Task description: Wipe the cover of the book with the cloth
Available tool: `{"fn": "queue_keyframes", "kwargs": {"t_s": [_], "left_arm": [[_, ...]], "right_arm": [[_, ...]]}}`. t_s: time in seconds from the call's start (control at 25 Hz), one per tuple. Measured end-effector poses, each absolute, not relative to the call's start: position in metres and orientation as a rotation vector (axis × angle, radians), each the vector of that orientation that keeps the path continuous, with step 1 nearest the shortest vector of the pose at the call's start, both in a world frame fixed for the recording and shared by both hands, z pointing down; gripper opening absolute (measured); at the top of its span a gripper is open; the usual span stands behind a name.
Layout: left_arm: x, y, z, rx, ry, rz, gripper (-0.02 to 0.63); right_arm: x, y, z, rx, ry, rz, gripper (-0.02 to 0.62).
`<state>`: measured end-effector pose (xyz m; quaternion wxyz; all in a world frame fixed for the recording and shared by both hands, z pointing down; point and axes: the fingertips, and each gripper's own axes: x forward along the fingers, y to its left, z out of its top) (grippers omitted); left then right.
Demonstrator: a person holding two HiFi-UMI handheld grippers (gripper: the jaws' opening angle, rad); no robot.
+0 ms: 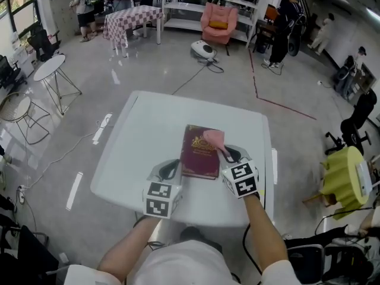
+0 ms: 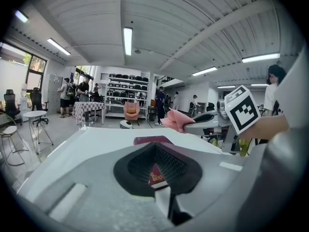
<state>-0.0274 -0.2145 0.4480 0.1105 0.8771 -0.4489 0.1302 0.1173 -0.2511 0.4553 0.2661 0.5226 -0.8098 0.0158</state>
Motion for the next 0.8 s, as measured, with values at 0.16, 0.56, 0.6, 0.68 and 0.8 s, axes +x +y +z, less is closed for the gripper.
{"fn": "queue_keyframes", "kwargs": {"t_s": [0.16, 0.56, 0.6, 0.68, 0.8], "left_arm": [[-0.019, -0.246, 0.457, 2.559, -1.328, 0.397, 0.006], [-0.003, -0.299, 0.479, 2.502, -1.335, 0.435, 0.006], [-0.002, -0.303, 0.481, 2.498, -1.336, 0.440, 0.007], [-0.002, -0.307, 0.486, 2.486, -1.333, 0.452, 0.006], [-0.001, -0.309, 0.489, 2.477, -1.337, 0.463, 0.006]], "right_arm": [[0.135, -0.292, 0.476, 1.377, -2.148, 0.040, 0.038], [0.162, -0.371, 0.528, 1.262, -2.077, 0.095, 0.038], [0.164, -0.376, 0.532, 1.257, -2.075, 0.102, 0.038], [0.165, -0.381, 0.538, 1.245, -2.077, 0.115, 0.038], [0.164, -0.382, 0.543, 1.227, -2.085, 0.125, 0.038]]}}
